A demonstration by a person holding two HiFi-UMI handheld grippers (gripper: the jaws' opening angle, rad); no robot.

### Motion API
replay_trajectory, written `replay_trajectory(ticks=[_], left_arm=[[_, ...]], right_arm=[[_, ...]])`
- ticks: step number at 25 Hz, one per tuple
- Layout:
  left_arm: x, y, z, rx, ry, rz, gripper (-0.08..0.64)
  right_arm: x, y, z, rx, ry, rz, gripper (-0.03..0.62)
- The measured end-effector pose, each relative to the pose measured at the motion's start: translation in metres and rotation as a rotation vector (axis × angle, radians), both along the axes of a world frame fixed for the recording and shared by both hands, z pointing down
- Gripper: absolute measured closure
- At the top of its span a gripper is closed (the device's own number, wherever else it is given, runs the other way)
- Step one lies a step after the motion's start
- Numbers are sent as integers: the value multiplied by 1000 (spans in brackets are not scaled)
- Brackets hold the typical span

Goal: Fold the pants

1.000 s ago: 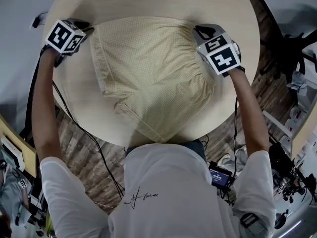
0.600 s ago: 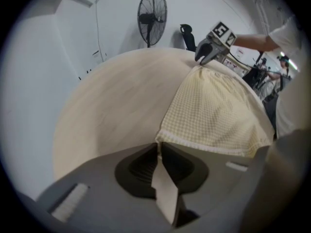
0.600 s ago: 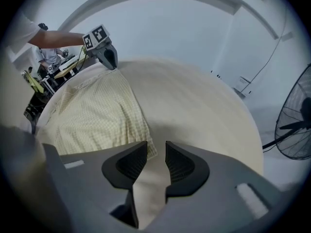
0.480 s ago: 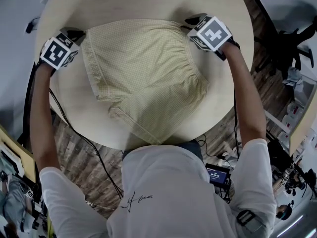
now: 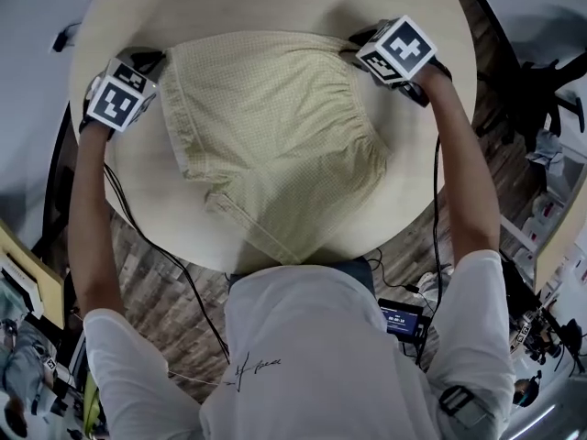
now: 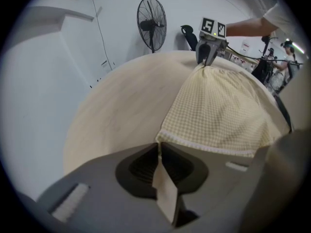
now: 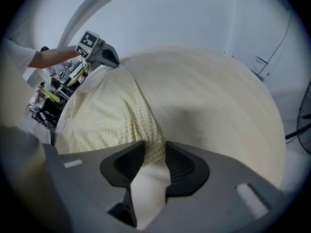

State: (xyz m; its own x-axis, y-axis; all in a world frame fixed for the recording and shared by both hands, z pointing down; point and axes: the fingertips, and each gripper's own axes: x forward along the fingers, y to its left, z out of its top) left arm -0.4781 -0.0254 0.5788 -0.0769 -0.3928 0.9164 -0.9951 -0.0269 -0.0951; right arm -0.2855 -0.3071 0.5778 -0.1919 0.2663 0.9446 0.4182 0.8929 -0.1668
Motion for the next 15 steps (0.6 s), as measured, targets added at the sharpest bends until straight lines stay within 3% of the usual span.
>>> replay_trajectory(ticks=[3,8,15], left_arm=[[5,5,-1,7,-19,7,480],[12,15,-2,-47,-65,63,480],[19,28,-26,-9,-82,41,480]], right_arm=[[3,0,-3,16,-2,-12,468],[4,-3,-9,39,-47,-3,502],[5,2,-23,66,-77,-7,526]])
